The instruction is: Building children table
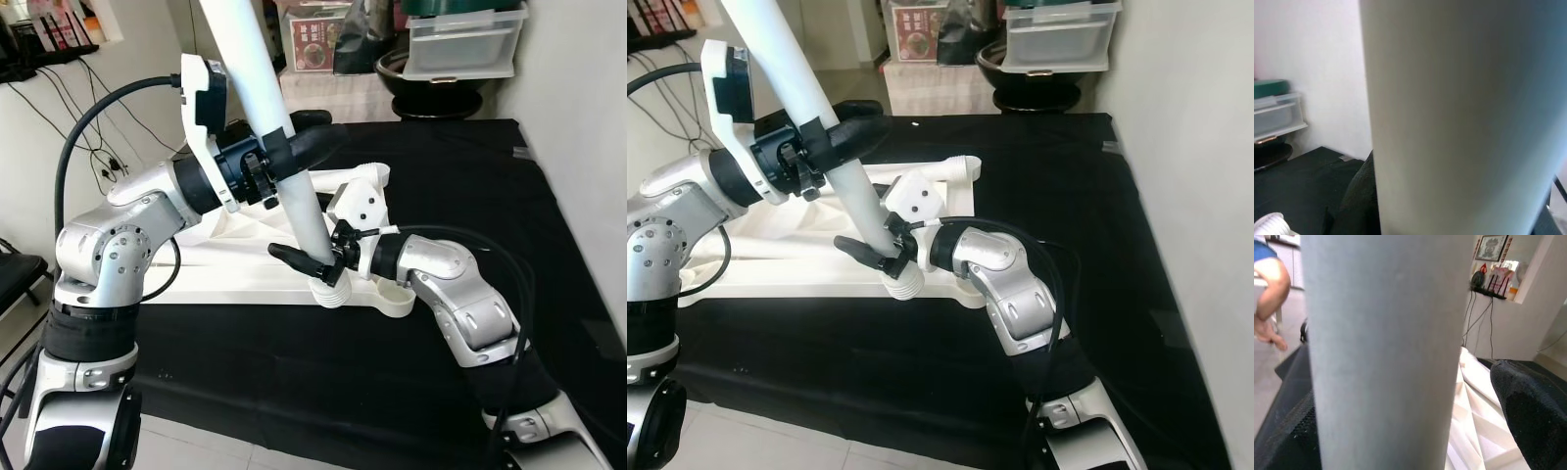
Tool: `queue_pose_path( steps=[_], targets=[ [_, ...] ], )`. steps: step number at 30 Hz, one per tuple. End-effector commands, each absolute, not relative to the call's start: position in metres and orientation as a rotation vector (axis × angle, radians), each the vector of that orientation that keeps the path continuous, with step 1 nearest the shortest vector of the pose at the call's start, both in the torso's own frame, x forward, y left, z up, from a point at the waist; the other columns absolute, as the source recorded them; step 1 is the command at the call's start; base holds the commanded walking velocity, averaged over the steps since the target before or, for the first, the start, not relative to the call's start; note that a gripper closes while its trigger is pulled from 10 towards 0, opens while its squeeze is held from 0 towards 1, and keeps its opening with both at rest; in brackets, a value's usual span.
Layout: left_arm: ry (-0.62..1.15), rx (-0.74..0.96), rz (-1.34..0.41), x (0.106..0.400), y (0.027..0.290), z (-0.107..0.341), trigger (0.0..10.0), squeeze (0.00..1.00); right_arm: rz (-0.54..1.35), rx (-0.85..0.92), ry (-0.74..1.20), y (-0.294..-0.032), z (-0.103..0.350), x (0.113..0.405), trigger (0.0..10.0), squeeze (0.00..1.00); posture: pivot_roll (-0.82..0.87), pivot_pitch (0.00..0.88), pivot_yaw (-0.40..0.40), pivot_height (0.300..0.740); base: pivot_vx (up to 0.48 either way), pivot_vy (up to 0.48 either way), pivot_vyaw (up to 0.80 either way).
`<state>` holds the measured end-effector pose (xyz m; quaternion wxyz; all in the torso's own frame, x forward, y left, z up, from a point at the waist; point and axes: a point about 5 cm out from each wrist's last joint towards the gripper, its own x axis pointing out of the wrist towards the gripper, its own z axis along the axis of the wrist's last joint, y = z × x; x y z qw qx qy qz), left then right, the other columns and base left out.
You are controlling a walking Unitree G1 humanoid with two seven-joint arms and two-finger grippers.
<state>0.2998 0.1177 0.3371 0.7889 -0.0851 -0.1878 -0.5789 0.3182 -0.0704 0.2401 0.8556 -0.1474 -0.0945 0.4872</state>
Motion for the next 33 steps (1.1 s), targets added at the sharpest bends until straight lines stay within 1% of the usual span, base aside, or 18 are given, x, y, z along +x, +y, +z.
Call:
queue_pose_path(
  steps=[1, 6, 7, 10, 11, 12, 15, 17, 19, 23, 27, 28, 30, 31, 33],
  targets=[
    [-0.441, -0.244, -1.482, 0.285, 0.097, 0.345, 0.0, 0.00, 1.106, -0.271, -0.178, -0.052, 0.235, 0.310, 10.0, 0.00, 0.00, 0.024, 0.079, 0.740, 0.000, 0.000, 0.00],
    [-0.422, -0.208, -1.517, 0.283, 0.093, 0.341, 0.0, 0.00, 1.155, -0.254, -0.133, -0.048, 0.229, 0.305, 10.0, 0.00, 0.00, 0.024, 0.079, 0.740, 0.000, 0.000, 0.00],
    [-0.419, -0.203, -1.527, 0.283, 0.093, 0.341, 0.0, 0.00, 1.168, -0.241, -0.117, -0.048, 0.228, 0.304, 3.2, 0.00, 0.00, 0.028, 0.077, 0.740, 0.000, 0.000, 0.00],
    [-0.419, -0.203, -1.527, 0.283, 0.093, 0.341, 0.0, 0.00, 1.168, -0.241, -0.117, -0.048, 0.228, 0.304, 3.2, 0.00, 0.00, 0.028, 0.077, 0.740, 0.000, 0.000, 0.00],
    [-0.415, -0.195, -1.537, 0.282, 0.093, 0.341, 0.0, 0.00, 1.177, -0.233, -0.093, -0.047, 0.227, 0.304, 0.0, 0.00, -0.01, 0.029, 0.077, 0.740, 0.000, 0.000, 0.00],
    [-0.415, -0.195, -1.537, 0.282, 0.093, 0.341, 0.0, 0.00, 1.177, -0.233, -0.093, -0.047, 0.227, 0.304, 0.0, 0.00, -0.01, 0.029, 0.077, 0.740, 0.000, 0.000, 0.00],
    [-0.403, -0.164, -1.568, 0.283, 0.090, 0.342, 0.0, 0.00, 1.198, -0.246, 0.007, -0.047, 0.220, 0.301, 0.0, 0.00, -0.01, 0.030, 0.075, 0.740, 0.000, 0.000, 0.00],
    [-0.403, -0.164, -1.568, 0.283, 0.090, 0.342, 0.0, 0.00, 1.198, -0.246, 0.007, -0.047, 0.220, 0.301, 0.0, 0.00, -0.01, 0.030, 0.075, 0.740, 0.000, 0.000, 0.00],
    [-0.400, -0.162, -1.578, 0.283, 0.087, 0.342, 0.0, 0.00, 1.185, -0.250, 0.053, -0.047, 0.216, 0.301, 0.0, 0.00, -0.02, 0.031, 0.075, 0.740, 0.000, 0.000, 0.00],
    [-0.415, -0.151, -1.583, 0.284, 0.082, 0.345, 0.0, 0.00, 1.161, -0.232, 0.088, -0.048, 0.212, 0.302, 0.0, 0.00, -0.02, 0.031, 0.076, 0.740, 0.000, 0.000, 0.00],
    [-0.424, -0.153, -1.574, 0.285, 0.081, 0.346, 0.1, 0.00, 1.148, -0.228, 0.082, -0.048, 0.213, 0.302, 0.0, 0.00, -0.02, 0.034, 0.076, 0.740, 0.000, 0.000, 0.00],
    [-0.429, -0.158, -1.545, 0.286, 0.082, 0.348, 10.0, 1.00, 1.102, -0.215, 0.059, -0.051, 0.216, 0.307, 0.0, 0.00, -0.02, 0.035, 0.075, 0.740, 0.000, 0.000, 0.00],
    [-0.445, -0.153, -1.508, 0.287, 0.085, 0.351, 10.0, 1.00, 1.027, -0.198, 0.031, -0.055, 0.220, 0.314, 0.0, 0.00, -0.02, 0.037, 0.075, 0.740, 0.000, 0.000, 0.00],
    [-0.445, -0.153, -1.508, 0.287, 0.085, 0.351, 10.0, 1.00, 1.027, -0.198, 0.031, -0.055, 0.220, 0.314, 0.0, 0.00, -0.02, 0.037, 0.075, 0.740, 0.000, 0.000, 0.00],
    [-0.484, -0.198, -1.427, 0.291, 0.092, 0.359, 10.0, 1.00, 0.954, -0.177, 0.014, -0.061, 0.224, 0.322, 0.0, 0.00, -0.02, 0.040, 0.074, 0.740, 0.000, 0.000, 0.00]
  ],
)
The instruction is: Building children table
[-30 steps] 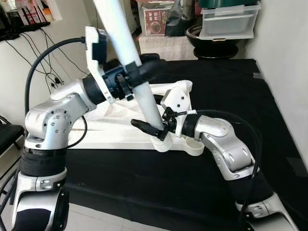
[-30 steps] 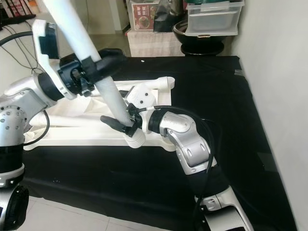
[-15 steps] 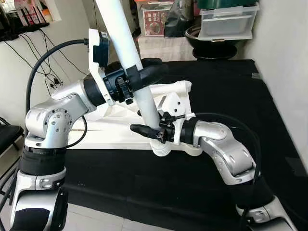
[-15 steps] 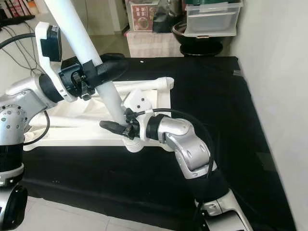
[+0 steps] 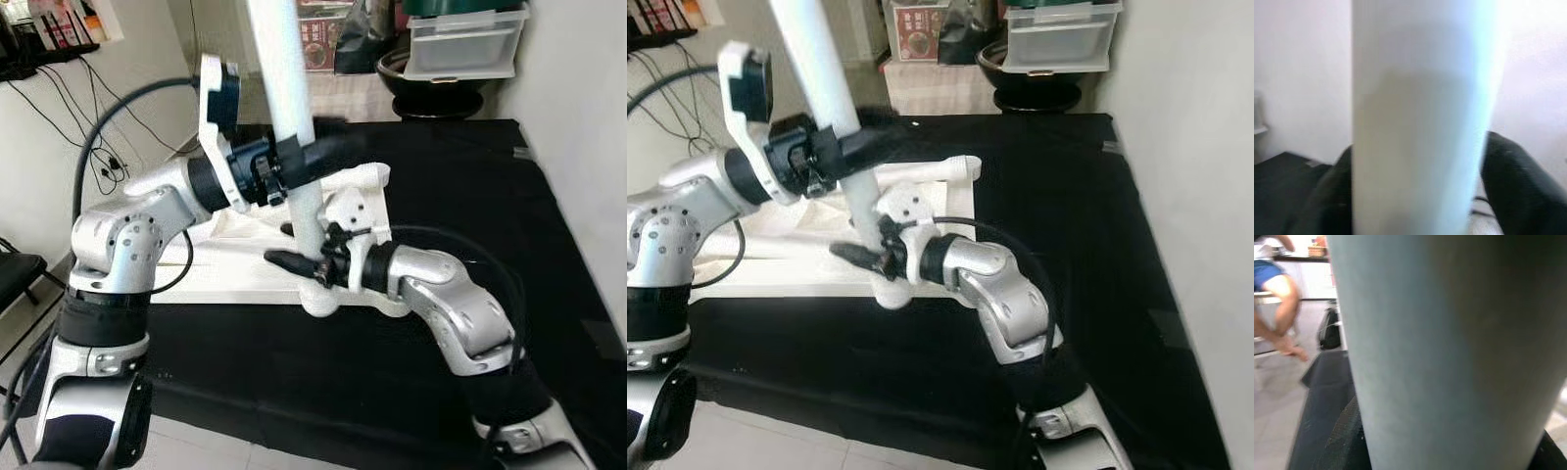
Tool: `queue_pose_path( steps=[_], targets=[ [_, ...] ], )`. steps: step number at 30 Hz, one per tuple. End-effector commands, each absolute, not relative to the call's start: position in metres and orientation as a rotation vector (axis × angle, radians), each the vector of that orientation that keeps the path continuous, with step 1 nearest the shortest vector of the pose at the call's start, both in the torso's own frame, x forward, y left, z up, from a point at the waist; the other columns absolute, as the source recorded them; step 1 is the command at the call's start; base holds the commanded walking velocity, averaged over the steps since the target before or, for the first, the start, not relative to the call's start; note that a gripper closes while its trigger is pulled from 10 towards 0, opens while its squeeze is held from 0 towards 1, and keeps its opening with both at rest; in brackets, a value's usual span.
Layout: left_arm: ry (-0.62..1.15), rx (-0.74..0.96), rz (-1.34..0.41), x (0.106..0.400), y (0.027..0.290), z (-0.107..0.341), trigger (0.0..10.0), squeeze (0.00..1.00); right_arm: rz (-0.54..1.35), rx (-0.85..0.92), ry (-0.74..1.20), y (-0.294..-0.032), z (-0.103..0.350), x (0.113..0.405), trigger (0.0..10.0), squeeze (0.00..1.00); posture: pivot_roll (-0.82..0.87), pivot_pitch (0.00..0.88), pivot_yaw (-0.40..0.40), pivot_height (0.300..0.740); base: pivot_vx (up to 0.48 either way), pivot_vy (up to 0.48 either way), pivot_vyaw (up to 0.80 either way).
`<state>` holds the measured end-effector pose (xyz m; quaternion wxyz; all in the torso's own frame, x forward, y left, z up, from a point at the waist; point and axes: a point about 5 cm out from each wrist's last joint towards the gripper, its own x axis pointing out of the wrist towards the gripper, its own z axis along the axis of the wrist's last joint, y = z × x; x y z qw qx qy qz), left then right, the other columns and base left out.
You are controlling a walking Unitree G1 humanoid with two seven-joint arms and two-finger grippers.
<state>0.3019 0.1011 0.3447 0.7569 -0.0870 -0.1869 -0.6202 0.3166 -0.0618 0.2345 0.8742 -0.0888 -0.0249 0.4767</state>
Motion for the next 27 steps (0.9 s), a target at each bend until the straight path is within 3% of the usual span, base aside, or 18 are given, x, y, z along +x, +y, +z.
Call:
queue_pose_path(
  steps=[1, 5, 8, 12, 15, 17, 18, 20, 21, 24, 25, 27],
  targets=[
    [-0.521, -0.211, -1.367, 0.292, 0.101, 0.365, 10.0, 1.00, 0.880, -0.164, 0.003, -0.067, 0.226, 0.329, 0.0, 0.00, -0.02, 0.043, 0.073, 0.740, 0.000, 0.000, 0.00],
    [-0.613, -0.206, -1.244, 0.286, 0.125, 0.378, 10.0, 1.00, 0.695, -0.147, 0.001, -0.089, 0.230, 0.346, 0.0, 0.00, -0.01, 0.055, 0.066, 0.740, 0.000, 0.000, 0.00],
    [-0.613, -0.206, -1.244, 0.286, 0.125, 0.378, 10.0, 1.00, 0.695, -0.147, 0.001, -0.089, 0.230, 0.346, 0.0, 0.00, -0.01, 0.055, 0.066, 0.740, 0.000, 0.000, 0.00],
    [-0.646, -0.155, -1.148, 0.278, 0.144, 0.383, 10.0, 1.00, 0.560, -0.128, -0.013, -0.109, 0.232, 0.357, 0.0, 0.00, 0.01, 0.068, 0.057, 0.740, 0.000, 0.000, 0.00],
    [-0.636, -0.136, -1.098, 0.272, 0.155, 0.377, 10.0, 1.00, 0.486, -0.127, -0.028, -0.120, 0.234, 0.361, 0.0, 0.00, 0.01, 0.076, 0.056, 0.740, 0.000, 0.000, 0.00],
    [-0.563, -0.166, -1.002, 0.256, 0.167, 0.348, 10.0, 1.00, 0.370, -0.116, -0.059, -0.140, 0.237, 0.368, 0.0, 0.00, 0.02, 0.091, 0.052, 0.740, 0.000, 0.000, 0.00],
    [-0.508, -0.193, -0.972, 0.247, 0.166, 0.329, 10.0, 1.00, 0.359, -0.099, -0.080, -0.146, 0.241, 0.369, 4.5, 0.00, 0.02, 0.103, 0.051, 0.740, 0.000, 0.000, 0.00],
    [-0.475, -0.210, -0.954, 0.241, 0.165, 0.319, 10.0, 1.00, 0.359, -0.087, -0.094, -0.149, 0.244, 0.369, 4.5, 0.00, 0.02, 0.106, 0.051, 0.740, 0.000, 0.000, 0.00],
    [-0.419, -0.219, -0.928, 0.236, 0.161, 0.303, 10.0, 1.00, 0.394, -0.069, -0.116, -0.150, 0.249, 0.368, 10.0, 0.00, 0.03, 0.121, 0.049, 0.740, 0.000, 0.000, 0.00],
    [-0.419, -0.219, -0.928, 0.236, 0.161, 0.303, 10.0, 1.00, 0.394, -0.069, -0.116, -0.150, 0.249, 0.368, 10.0, 0.00, 0.03, 0.121, 0.049, 0.740, 0.000, 0.000, 0.00],
    [-0.266, -0.191, -0.895, 0.225, 0.150, 0.266, 10.0, 0.00, 0.549, -0.019, -0.184, -0.146, 0.261, 0.360, 10.0, 0.00, 0.03, 0.163, 0.051, 0.740, 0.000, 0.000, 0.00],
    [-0.192, -0.174, -0.888, 0.218, 0.145, 0.249, 10.0, 0.00, 0.634, 0.006, -0.222, -0.143, 0.267, 0.354, 10.0, 0.00, 0.03, 0.163, 0.051, 0.740, 0.000, 0.000, 0.00]
  ],
)
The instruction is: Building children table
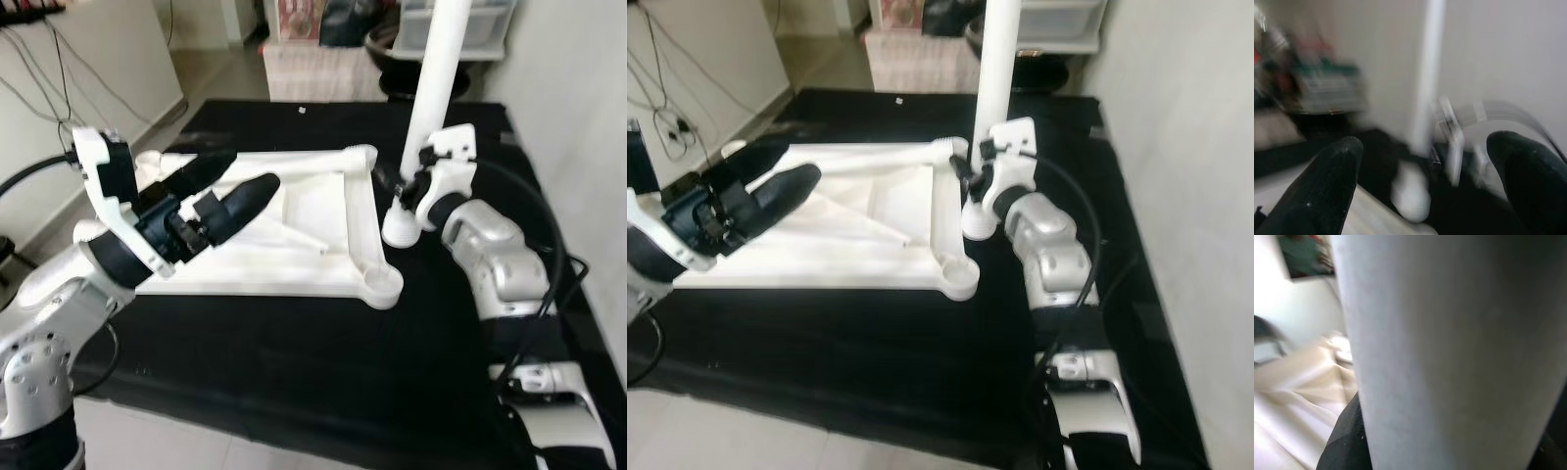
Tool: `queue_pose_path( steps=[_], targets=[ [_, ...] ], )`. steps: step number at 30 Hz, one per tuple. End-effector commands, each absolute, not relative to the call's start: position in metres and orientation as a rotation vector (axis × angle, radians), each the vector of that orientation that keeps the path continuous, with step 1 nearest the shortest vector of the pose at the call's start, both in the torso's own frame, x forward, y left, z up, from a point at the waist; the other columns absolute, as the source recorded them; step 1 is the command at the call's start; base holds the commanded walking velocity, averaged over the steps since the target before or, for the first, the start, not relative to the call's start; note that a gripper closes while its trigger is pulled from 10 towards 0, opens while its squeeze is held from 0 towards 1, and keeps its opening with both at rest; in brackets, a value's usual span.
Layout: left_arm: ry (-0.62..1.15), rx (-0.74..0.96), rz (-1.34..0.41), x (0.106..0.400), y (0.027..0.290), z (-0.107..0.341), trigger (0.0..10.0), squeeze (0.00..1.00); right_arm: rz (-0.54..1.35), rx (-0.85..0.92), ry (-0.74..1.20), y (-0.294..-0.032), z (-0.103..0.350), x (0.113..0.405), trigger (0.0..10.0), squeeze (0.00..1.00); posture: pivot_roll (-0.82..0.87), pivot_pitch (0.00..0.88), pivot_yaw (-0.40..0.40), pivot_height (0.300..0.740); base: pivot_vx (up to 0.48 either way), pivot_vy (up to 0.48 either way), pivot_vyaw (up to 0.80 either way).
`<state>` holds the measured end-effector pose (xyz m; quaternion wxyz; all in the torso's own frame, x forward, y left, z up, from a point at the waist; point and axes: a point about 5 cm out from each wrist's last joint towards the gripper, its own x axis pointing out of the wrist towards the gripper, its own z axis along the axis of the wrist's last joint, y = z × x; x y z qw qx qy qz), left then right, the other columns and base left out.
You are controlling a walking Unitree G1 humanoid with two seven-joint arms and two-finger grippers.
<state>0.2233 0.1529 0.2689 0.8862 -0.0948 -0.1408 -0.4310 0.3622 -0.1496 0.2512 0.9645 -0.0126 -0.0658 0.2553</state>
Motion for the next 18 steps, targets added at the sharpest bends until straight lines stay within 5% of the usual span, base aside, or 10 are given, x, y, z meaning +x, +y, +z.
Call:
queue_pose_path(
  steps=[1, 9, 18],
  targets=[
    [-0.192, -0.174, -0.888, 0.218, 0.145, 0.249, 10.0, 0.00, 0.634, 0.006, -0.222, -0.143, 0.267, 0.354, 10.0, 0.00, 0.03, 0.163, 0.051, 0.740, 0.000, 0.000, 0.00],
    [0.084, -0.076, -0.766, 0.185, 0.129, 0.180, 10.0, 0.00, 0.984, -0.009, -0.233, -0.125, 0.246, 0.329, 10.0, 0.00, 0.05, 0.246, 0.062, 0.740, 0.000, 0.000, 0.00],
    [0.130, -0.063, -0.712, 0.163, 0.121, 0.170, 10.0, 0.00, 1.142, -0.057, -0.251, -0.123, 0.247, 0.344, 10.0, 0.00, 0.08, 0.319, 0.064, 0.740, 0.000, 0.000, 0.00]
  ],
)
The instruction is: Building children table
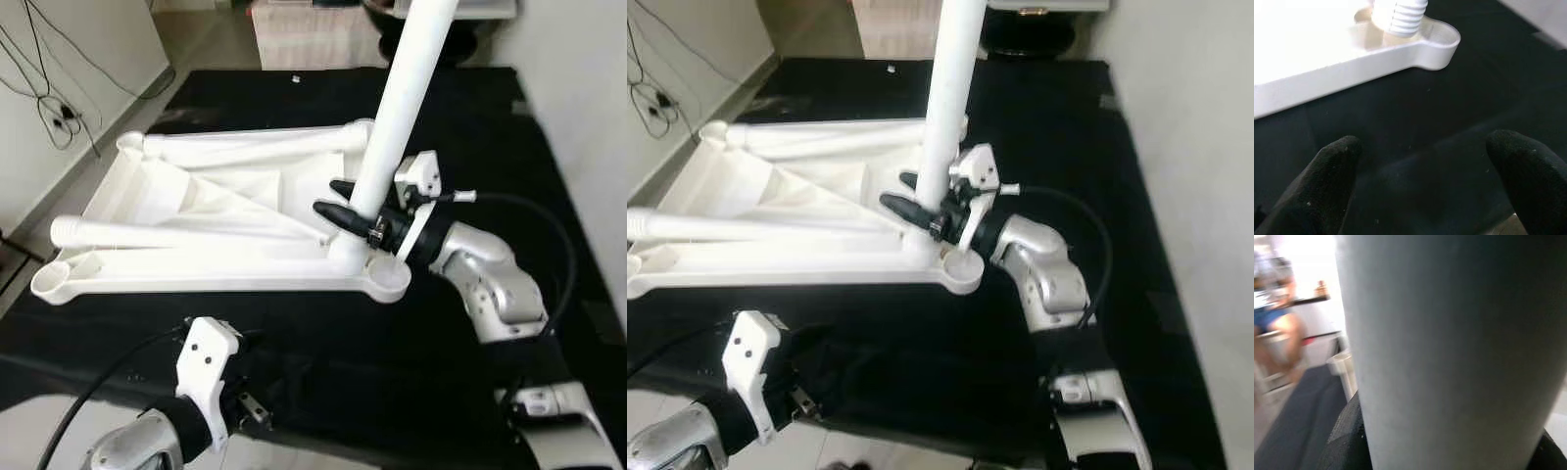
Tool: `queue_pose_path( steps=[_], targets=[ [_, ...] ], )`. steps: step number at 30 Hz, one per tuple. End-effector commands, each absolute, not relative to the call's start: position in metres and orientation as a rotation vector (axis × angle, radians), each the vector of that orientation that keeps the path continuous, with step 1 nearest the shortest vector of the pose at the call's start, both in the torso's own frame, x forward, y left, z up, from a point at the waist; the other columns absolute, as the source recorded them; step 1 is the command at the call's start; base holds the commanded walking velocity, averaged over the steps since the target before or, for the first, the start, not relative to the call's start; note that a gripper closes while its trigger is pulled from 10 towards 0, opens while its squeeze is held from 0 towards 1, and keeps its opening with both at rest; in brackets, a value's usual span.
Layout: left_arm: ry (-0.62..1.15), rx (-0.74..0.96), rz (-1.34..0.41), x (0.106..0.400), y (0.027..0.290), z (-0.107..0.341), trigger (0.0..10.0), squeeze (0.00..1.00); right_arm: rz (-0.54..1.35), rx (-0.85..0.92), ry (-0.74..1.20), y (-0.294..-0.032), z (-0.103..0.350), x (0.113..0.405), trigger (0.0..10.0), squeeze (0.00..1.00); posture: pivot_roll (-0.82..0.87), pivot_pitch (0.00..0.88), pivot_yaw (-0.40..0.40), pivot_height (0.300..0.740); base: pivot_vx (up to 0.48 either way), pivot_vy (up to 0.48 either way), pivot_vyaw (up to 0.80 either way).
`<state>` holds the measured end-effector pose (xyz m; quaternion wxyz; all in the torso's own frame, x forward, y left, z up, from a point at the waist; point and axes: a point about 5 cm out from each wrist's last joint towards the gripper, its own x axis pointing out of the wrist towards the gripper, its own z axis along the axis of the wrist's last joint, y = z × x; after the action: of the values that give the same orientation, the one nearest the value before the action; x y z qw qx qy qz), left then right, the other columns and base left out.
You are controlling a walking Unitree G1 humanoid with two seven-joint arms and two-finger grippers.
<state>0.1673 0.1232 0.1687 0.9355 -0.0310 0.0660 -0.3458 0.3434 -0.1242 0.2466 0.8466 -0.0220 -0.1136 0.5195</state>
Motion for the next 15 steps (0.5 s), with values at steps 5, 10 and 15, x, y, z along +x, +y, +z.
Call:
queue_pose_path(
  steps=[5, 10, 15],
  targets=[
    [0.129, -0.084, -0.746, 0.150, 0.115, 0.173, 10.0, 0.00, 1.197, -0.094, -0.286, -0.141, 0.267, 0.353, 10.0, 0.00, 0.09, 0.347, 0.062, 0.740, 0.000, 0.000, 0.00],
    [0.112, -0.093, -0.721, 0.138, 0.112, 0.173, 10.0, 0.00, 1.373, -0.208, -0.278, -0.160, 0.277, 0.334, 10.0, 0.00, 0.09, 0.376, 0.068, 0.740, 0.000, 0.000, 0.00],
    [0.104, -0.091, -0.725, 0.133, 0.109, 0.174, 10.0, 0.00, 1.433, -0.269, -0.266, -0.170, 0.282, 0.330, 10.0, 0.00, 0.09, 0.389, 0.075, 0.740, 0.000, 0.000, 0.00]
  ],
)
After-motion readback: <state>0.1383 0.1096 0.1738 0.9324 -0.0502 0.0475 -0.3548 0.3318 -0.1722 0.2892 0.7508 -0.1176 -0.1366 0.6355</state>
